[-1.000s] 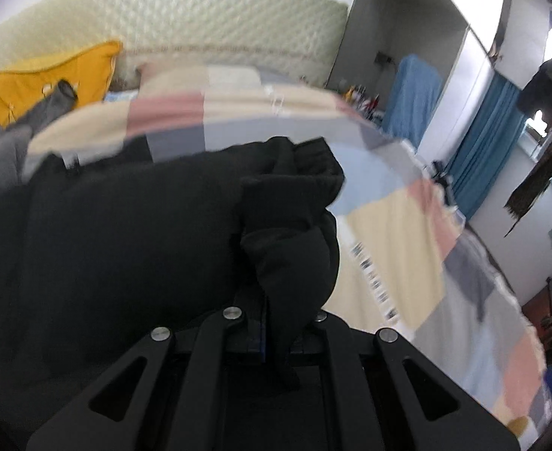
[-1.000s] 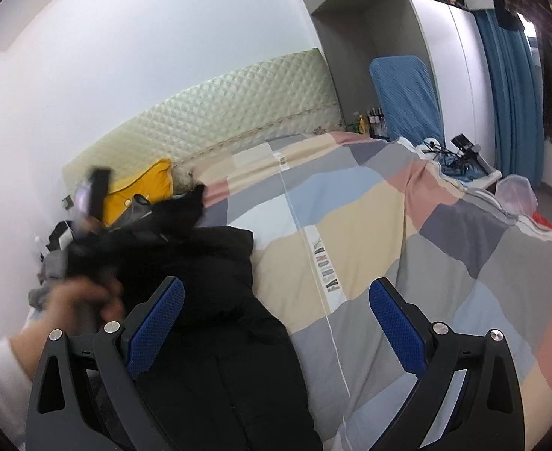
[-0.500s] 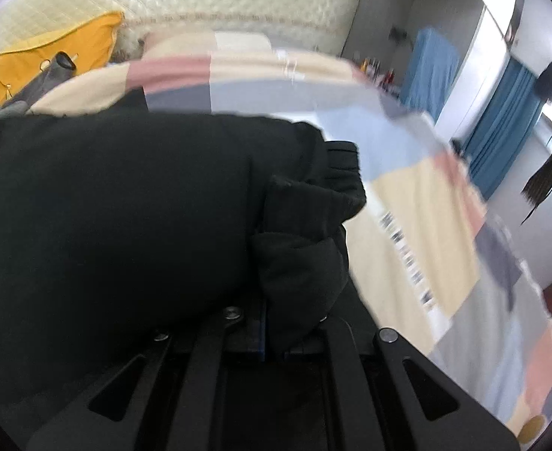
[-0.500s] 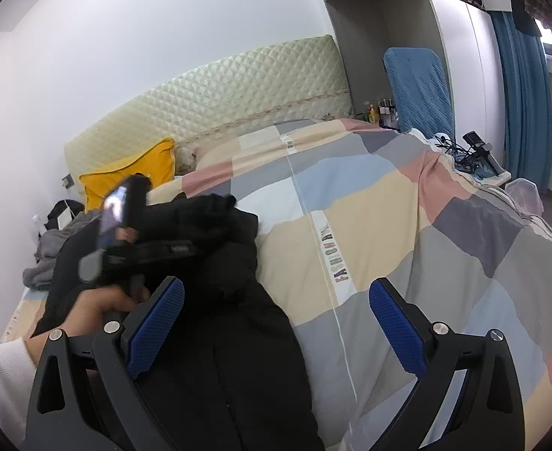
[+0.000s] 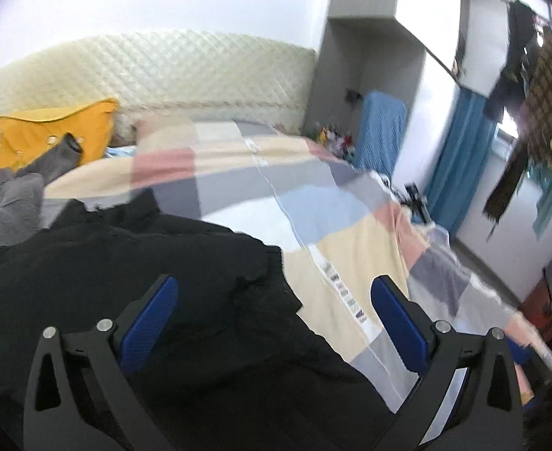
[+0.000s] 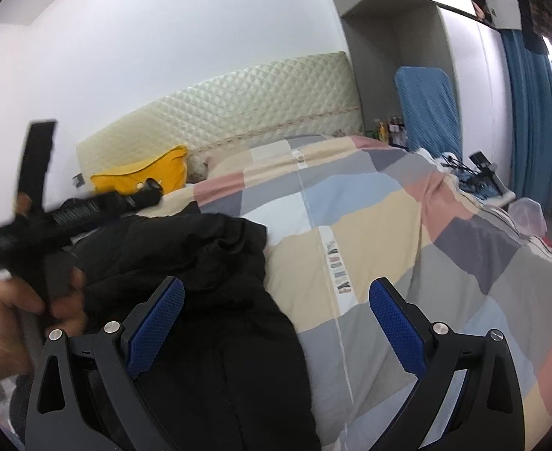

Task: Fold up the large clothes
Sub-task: 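Lay the sleeve on the jacket front and open the left tool, then grasp the black jacket's edges with the left tool while the right tool grasps too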

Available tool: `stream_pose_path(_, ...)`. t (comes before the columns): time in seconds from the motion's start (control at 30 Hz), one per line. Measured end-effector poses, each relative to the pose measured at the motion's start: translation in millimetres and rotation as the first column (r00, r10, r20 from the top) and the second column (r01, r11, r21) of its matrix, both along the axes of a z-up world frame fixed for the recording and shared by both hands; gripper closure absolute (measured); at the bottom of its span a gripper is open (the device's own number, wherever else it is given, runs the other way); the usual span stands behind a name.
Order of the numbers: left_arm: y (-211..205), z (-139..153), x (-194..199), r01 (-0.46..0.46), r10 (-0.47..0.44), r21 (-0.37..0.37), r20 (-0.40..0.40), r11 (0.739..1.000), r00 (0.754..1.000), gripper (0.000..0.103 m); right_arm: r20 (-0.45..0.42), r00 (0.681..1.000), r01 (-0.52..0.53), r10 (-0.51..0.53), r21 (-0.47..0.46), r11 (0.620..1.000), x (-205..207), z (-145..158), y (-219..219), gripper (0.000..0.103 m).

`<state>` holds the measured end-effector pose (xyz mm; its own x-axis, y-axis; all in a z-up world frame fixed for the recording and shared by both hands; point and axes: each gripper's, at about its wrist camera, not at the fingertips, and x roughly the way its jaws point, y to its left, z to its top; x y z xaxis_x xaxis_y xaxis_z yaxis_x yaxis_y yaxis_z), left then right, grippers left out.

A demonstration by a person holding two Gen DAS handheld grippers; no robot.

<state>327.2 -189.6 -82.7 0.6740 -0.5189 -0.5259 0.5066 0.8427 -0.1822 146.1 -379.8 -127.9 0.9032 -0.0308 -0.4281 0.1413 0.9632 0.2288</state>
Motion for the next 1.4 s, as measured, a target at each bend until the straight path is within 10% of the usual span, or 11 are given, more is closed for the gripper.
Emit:
stream_pose_path(0.3, 95.8, 44.8, -20.7, -0.174, 0.173, 0.003, 0.086, 0.985, 0.981, 0.001, 0.055, 0.987, -0.153, 0.153, -0.008, 0.988, 3.7, 25.9, 33.2, 0.004)
stream_pose_path(0.6, 186.2, 35.2, 17.6, -0.362, 0.362, -0.007, 0.054, 0.932, 0.931, 0.001, 0.105, 0.936, -0.318, 0.335, -0.154, 0.936, 91.3, 76.2, 98.9, 0.012)
stream_pose_path(0.9, 188.6, -37.4, 92.8, -0.401, 0.403, 0.097, -0.005, 0.911, 0.915, 0.001, -0.067, 0.94, -0.339, 0.335, -0.072, 0.938, 239.5, 3.7, 137.5, 0.012)
stream_pose_path(1.4, 175.6, -118.9, 165.9, -0.388, 0.387, 0.161, 0.037, 0.907, 0.921, 0.001, -0.077, 0.933, -0.358, 0.35, -0.121, 0.926, 306.4, -73.7, 174.1, 0.011)
